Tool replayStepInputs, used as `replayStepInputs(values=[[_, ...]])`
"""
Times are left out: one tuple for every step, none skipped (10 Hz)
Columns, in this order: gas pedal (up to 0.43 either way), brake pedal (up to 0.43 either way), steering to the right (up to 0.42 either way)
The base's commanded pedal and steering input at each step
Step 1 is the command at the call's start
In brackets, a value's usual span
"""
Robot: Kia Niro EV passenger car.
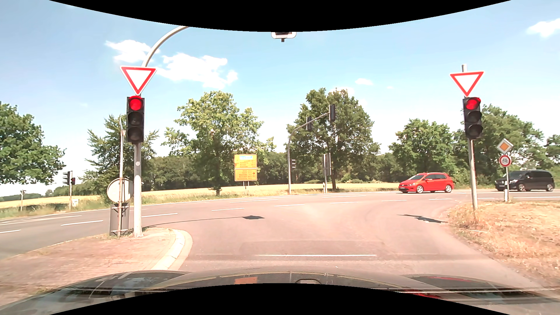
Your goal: Follow the waypoints while adhering to traffic rules and regulations
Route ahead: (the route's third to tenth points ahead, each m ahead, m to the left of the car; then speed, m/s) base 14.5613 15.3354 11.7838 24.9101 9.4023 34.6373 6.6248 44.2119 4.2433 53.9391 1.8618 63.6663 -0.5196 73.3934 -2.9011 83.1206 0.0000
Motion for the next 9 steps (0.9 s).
replayStepInputs(values=[[0.000, 0.000, -0.003], [0.000, 0.000, -0.003], [0.000, 0.000, -0.003], [0.000, 0.000, -0.003], [0.000, 0.000, -0.003], [0.000, 0.000, -0.003], [0.000, 0.000, -0.003], [0.000, 0.000, -0.003], [0.000, 0.000, -0.003]])
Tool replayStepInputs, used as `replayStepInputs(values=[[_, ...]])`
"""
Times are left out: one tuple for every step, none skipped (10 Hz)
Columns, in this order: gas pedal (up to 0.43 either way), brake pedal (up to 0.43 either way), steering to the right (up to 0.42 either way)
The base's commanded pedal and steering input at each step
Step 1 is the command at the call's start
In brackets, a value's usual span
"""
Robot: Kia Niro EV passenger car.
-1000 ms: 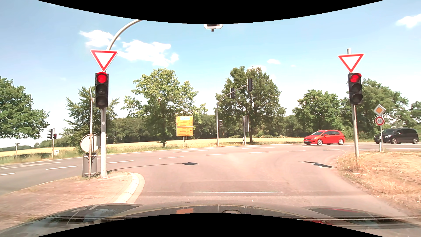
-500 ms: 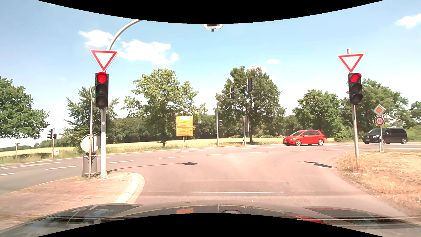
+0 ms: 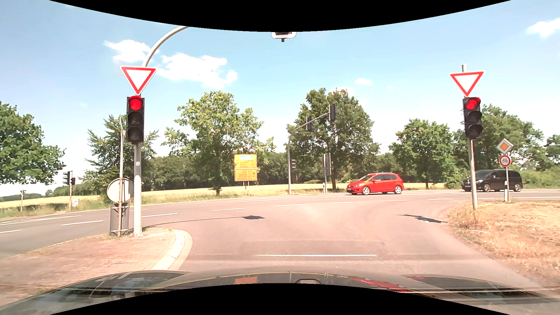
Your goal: Follow the waypoints while adhering to traffic rules and regulations
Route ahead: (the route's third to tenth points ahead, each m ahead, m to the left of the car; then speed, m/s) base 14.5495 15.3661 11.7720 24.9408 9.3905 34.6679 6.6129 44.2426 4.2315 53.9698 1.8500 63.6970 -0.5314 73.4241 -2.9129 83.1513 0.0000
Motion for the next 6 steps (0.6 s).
replayStepInputs(values=[[0.000, 0.000, -0.003], [0.000, 0.000, -0.003], [0.000, 0.000, -0.003], [0.000, 0.000, -0.003], [0.000, 0.000, -0.003], [0.000, 0.000, -0.003]])
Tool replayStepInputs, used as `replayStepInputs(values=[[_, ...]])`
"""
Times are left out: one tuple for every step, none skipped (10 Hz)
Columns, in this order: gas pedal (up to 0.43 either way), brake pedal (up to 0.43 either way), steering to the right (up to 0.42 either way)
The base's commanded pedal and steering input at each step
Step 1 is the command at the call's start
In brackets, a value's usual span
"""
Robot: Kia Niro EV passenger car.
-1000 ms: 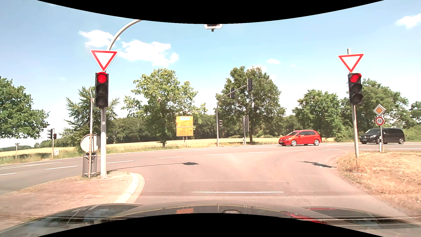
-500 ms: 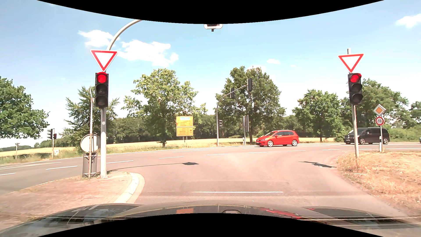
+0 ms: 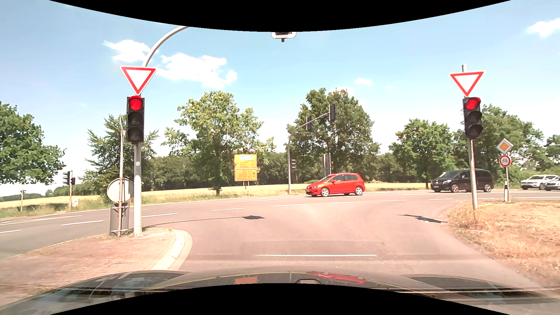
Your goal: Follow the waypoints while adhering to traffic rules and regulations
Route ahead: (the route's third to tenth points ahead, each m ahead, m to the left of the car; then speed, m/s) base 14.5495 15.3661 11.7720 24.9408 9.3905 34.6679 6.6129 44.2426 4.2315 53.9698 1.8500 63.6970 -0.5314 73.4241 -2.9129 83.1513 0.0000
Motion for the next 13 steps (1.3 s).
replayStepInputs(values=[[0.000, 0.000, -0.003], [0.000, 0.000, -0.003], [0.000, 0.000, -0.003], [0.000, 0.000, -0.003], [0.000, 0.000, -0.003], [0.000, 0.000, -0.003], [0.000, 0.000, -0.003], [0.000, 0.000, -0.003], [0.000, 0.000, -0.003], [0.000, 0.000, -0.003], [0.000, 0.000, -0.003], [0.000, 0.000, -0.003], [0.000, 0.000, -0.003]])
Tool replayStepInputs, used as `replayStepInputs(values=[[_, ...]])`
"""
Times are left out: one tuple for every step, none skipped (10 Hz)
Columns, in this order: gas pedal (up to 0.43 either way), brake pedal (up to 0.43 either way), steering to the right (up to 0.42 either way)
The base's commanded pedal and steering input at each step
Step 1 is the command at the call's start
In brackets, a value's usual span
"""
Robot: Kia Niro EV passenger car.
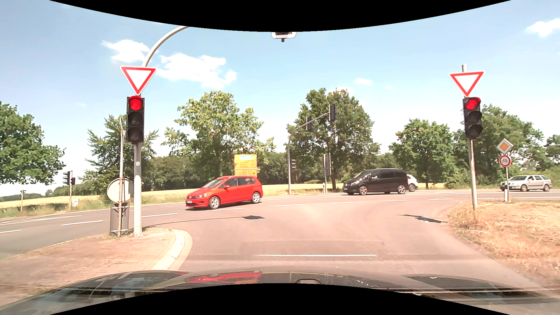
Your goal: Follow the waypoints while adhering to traffic rules and regulations
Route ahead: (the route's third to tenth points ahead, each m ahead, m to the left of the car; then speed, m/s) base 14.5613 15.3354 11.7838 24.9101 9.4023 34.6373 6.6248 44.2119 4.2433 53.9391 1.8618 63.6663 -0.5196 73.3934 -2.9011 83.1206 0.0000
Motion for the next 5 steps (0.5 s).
replayStepInputs(values=[[0.000, 0.000, -0.003], [0.000, 0.000, -0.003], [0.000, 0.000, -0.003], [0.000, 0.000, -0.003], [0.000, 0.000, -0.003]])
